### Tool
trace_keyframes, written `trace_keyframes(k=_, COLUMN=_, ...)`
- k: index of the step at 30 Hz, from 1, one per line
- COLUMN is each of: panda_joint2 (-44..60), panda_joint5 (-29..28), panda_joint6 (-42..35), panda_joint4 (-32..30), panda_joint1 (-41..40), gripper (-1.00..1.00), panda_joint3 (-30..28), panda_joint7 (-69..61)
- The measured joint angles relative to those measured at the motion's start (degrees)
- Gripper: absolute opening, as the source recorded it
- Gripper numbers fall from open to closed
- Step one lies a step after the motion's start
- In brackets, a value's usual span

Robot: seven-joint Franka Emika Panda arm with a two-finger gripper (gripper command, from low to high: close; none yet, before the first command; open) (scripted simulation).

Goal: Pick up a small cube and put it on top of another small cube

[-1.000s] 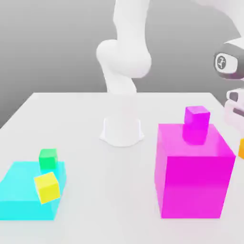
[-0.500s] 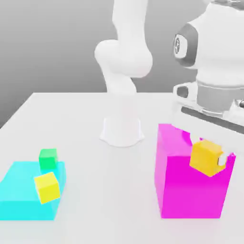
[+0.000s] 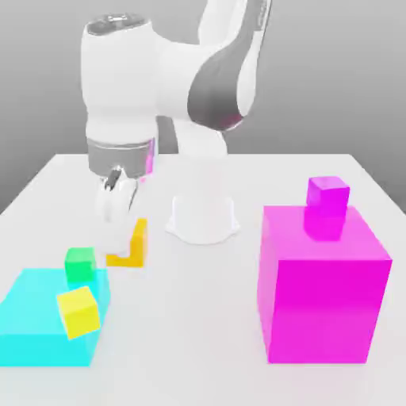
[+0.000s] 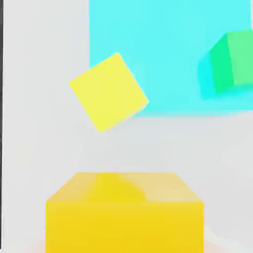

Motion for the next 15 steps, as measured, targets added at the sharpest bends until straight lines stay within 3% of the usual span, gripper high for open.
trace_keyframes(k=6, panda_joint2=-3.0, panda_joint5=2.0, panda_joint6=-0.3, panda_joint4=-5.1, panda_joint1=-5.8, gripper=-1.0, panda_joint3=-7.7, panda_joint7=-1.2)
trace_keyframes(k=11, panda_joint2=5.6, panda_joint5=0.0, panda_joint6=10.8, panda_joint4=-7.4, panda_joint1=-9.9, gripper=-1.0, panda_joint3=-4.6, panda_joint7=0.7)
trace_keyframes(k=12, panda_joint2=7.6, panda_joint5=-0.6, panda_joint6=13.2, panda_joint4=-7.8, panda_joint1=-10.6, gripper=1.0, panda_joint3=-3.8, panda_joint7=1.3)
trace_keyframes(k=15, panda_joint2=7.6, panda_joint5=-0.6, panda_joint6=13.2, panda_joint4=-7.8, panda_joint1=-10.6, gripper=1.0, panda_joint3=-3.8, panda_joint7=1.3)
